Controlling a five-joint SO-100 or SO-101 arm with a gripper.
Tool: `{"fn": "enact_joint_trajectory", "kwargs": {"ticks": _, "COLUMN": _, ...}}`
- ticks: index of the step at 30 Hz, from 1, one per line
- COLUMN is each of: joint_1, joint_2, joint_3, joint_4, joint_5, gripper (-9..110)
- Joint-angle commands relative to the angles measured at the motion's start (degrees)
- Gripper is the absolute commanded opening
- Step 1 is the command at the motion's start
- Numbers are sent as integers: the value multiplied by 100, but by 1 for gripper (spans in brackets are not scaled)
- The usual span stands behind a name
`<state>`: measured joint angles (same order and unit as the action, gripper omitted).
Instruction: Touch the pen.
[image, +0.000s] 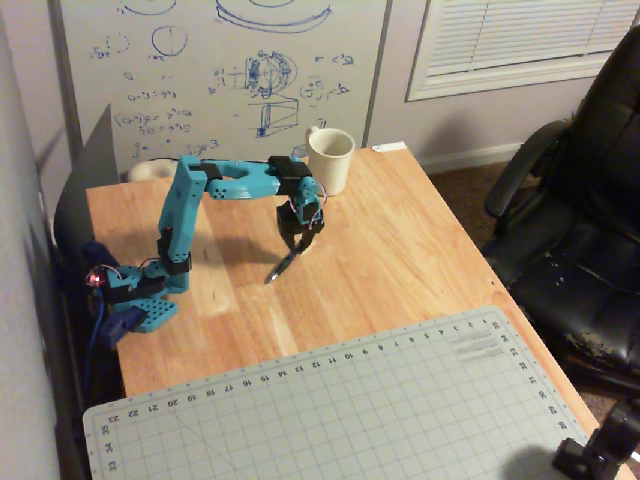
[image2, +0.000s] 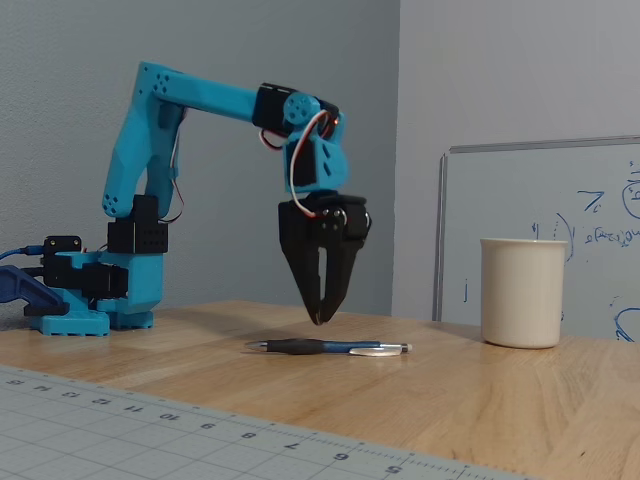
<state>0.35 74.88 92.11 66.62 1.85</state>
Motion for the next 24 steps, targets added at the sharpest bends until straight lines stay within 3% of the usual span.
{"fn": "enact_joint_trajectory", "kwargs": {"ticks": 1, "joint_1": 26, "joint_2": 53, "joint_3": -501, "joint_4": -44, "joint_5": 0, "gripper": 1}}
{"fn": "enact_joint_trajectory", "kwargs": {"ticks": 24, "joint_1": -18, "joint_2": -281, "joint_3": -510, "joint_4": -44, "joint_5": 0, "gripper": 1}}
